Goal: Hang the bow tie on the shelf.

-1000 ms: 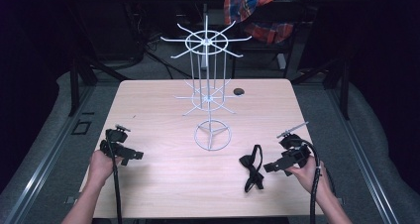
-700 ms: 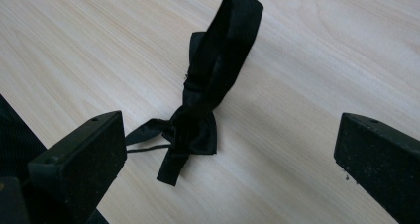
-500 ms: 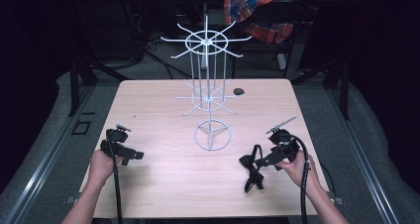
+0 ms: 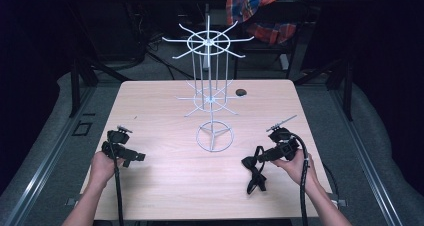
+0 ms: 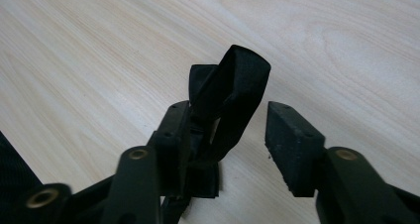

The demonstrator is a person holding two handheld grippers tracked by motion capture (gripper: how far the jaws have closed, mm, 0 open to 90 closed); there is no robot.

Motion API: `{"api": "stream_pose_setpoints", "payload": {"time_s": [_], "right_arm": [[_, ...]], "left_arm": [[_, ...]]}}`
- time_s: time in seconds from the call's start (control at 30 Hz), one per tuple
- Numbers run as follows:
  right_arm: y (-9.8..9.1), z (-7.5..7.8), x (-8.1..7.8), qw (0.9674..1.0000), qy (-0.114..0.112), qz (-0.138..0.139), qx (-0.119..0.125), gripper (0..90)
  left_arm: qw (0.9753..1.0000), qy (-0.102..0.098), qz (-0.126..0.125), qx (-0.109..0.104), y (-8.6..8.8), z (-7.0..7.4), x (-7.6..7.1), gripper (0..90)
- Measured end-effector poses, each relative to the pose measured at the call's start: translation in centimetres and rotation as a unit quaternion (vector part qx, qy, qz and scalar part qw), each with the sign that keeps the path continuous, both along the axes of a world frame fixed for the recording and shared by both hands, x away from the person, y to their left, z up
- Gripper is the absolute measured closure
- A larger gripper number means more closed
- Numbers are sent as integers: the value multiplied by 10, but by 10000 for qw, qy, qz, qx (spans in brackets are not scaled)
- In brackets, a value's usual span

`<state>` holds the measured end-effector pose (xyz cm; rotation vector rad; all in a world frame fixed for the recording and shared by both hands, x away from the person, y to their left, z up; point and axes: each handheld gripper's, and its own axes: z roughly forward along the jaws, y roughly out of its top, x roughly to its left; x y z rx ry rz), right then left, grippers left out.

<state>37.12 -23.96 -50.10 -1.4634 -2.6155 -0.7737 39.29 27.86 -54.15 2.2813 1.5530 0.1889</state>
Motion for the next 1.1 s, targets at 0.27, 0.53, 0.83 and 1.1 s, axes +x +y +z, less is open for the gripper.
{"api": "stream_pose_setpoints", "payload": {"time_s": [0.27, 0.53, 0.83, 1.1], "right_arm": [[1, 7, -5, 9998, -192, 43, 0, 864], [5, 22, -12, 9988, -472, 141, 78, 885], [2, 36, -16, 9974, -715, 78, 90, 886], [0, 41, -14, 9969, -775, 85, 64, 887]], "left_arm": [[10000, -5, -12, -19, 0, 0, 0, 0], [10000, -18, -23, -19, 0, 0, 0, 0], [10000, -17, -10, 9, 0, 1, 0, 0], [10000, -49, -2, 29, 0, 1, -1, 0]]}}
